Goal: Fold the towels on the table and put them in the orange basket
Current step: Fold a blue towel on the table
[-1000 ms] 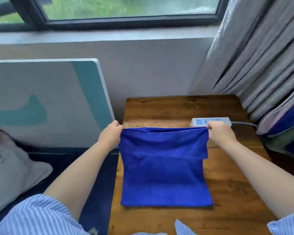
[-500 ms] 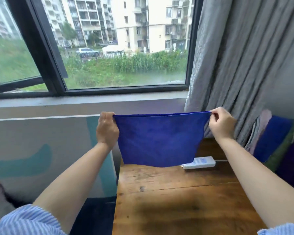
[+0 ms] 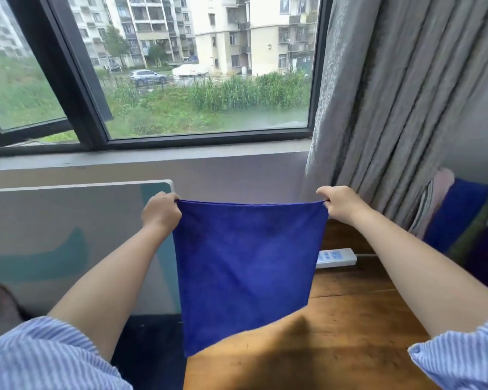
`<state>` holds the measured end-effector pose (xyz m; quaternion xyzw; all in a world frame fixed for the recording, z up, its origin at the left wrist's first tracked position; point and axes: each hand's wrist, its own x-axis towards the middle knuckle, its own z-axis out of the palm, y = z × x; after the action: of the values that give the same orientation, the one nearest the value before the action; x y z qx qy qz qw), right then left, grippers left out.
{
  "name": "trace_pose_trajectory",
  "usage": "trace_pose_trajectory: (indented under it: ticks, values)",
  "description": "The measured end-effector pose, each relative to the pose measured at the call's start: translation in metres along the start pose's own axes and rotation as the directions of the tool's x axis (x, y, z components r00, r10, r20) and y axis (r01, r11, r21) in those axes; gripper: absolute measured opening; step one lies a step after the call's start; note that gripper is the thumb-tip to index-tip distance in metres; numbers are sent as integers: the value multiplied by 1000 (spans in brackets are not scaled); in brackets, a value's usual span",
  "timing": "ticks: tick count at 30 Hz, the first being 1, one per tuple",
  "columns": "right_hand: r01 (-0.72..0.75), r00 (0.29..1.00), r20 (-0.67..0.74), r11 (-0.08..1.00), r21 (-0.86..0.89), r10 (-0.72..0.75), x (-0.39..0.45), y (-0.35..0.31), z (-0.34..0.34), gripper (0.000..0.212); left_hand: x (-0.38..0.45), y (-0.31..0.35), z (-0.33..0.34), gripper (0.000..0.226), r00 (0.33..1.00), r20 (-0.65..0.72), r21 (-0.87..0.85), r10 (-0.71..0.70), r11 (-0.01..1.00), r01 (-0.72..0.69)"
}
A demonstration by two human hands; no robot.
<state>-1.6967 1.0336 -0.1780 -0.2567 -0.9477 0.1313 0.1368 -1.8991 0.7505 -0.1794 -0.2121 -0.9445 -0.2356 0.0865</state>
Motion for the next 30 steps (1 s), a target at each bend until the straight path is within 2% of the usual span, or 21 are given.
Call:
trace_pose_trajectory:
  ticks: [3, 5, 7, 9, 11, 13, 16, 20, 22, 24, 25, 27, 28, 30]
  values:
    - [94, 994, 68, 992, -81, -89, 2, 3, 5, 27, -2, -9, 5, 34, 999, -48, 56, 16, 998, -13]
    - [137, 984, 135, 981, -138, -118, 7, 3, 8, 25, 0, -14, 8, 33, 1000, -20, 133, 15, 991, -12]
    - [155, 973, 199, 966, -205, -114, 11, 3, 11, 25, 2, -17, 9, 32, 1000, 26, 181, 11, 983, -16]
    - [140, 977, 194, 956, -257, -91, 19, 0, 15, 26, 9, -16, 9, 31, 999, 30, 154, -11, 988, 6]
    - [86, 993, 104, 957, -278, -59, 31, -9, 18, 27, 22, -10, 9, 29, 999, -30, 55, -30, 998, 32]
    - [10, 997, -66, 969, -247, -27, 45, -18, 18, 26, 37, -3, 6, 28, 990, -122, -67, -63, 996, 55]
    - [-50, 954, -301, 990, -135, 7, 57, -24, 16, 24, 48, 2, 5, 29, 970, -230, -193, -82, 981, 38]
    - [-28, 919, -394, 998, -55, 4, 50, -14, 34, 24, 27, -18, 25, 24, 967, -254, -206, -31, 978, -22]
    - [42, 911, -407, 998, -55, -61, 32, -8, 50, 19, 5, -35, 42, 21, 982, -190, -175, -19, 984, -15]
    - [143, 911, -374, 984, -110, -174, 4, 4, 73, 18, -22, -56, 63, 19, 999, -32, -96, 17, 995, -20]
    - [187, 923, -310, 970, -158, -229, -12, 12, 86, 18, -36, -66, 72, 19, 996, 73, -47, 42, 998, -39]
    - [234, 952, -141, 944, -233, -271, -44, 24, 108, 7, -63, -85, 89, 20, 950, 294, 60, 106, 990, -129]
    - [243, 967, -18, 936, -254, -256, -62, 32, 125, 16, -81, -95, 100, 21, 904, 411, 117, 121, 976, -183]
    - [294, 951, 187, 903, -313, -245, -92, 38, 147, 31, -105, -103, 114, 23, 811, 572, 209, 122, 935, -288]
